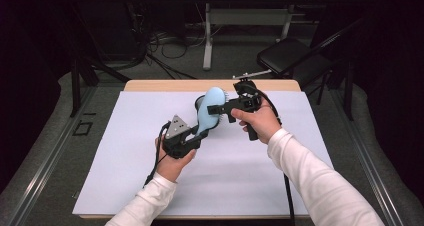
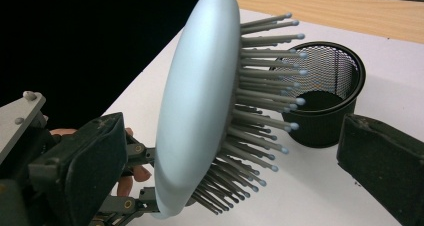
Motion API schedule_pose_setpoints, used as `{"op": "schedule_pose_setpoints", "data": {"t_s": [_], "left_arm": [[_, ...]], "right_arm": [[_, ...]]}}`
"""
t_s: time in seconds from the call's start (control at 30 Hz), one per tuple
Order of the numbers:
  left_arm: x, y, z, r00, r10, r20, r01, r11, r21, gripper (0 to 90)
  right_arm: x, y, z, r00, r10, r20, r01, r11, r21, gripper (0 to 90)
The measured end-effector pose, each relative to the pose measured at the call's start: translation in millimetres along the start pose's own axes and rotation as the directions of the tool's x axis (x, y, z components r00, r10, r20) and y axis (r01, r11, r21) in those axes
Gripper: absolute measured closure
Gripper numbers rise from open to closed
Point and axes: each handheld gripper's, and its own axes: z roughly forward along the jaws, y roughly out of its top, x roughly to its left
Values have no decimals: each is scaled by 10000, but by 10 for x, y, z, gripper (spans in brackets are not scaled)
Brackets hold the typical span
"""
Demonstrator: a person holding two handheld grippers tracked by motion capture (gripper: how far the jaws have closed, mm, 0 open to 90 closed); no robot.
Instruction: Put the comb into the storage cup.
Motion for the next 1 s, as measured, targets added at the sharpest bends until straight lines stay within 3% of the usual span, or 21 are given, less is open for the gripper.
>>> {"op": "schedule_pose_setpoints", "data": {"t_s": [0.43,1.0], "left_arm": [[-23,-1,4,10000,6,52,-6,10000,-31,697],[-32,-5,13,9999,18,101,-18,10000,-2,697]], "right_arm": [[-17,4,28,9998,152,-159,-150,9998,110,24],[-34,1,61,9978,375,-541,-367,9992,156,142]]}}
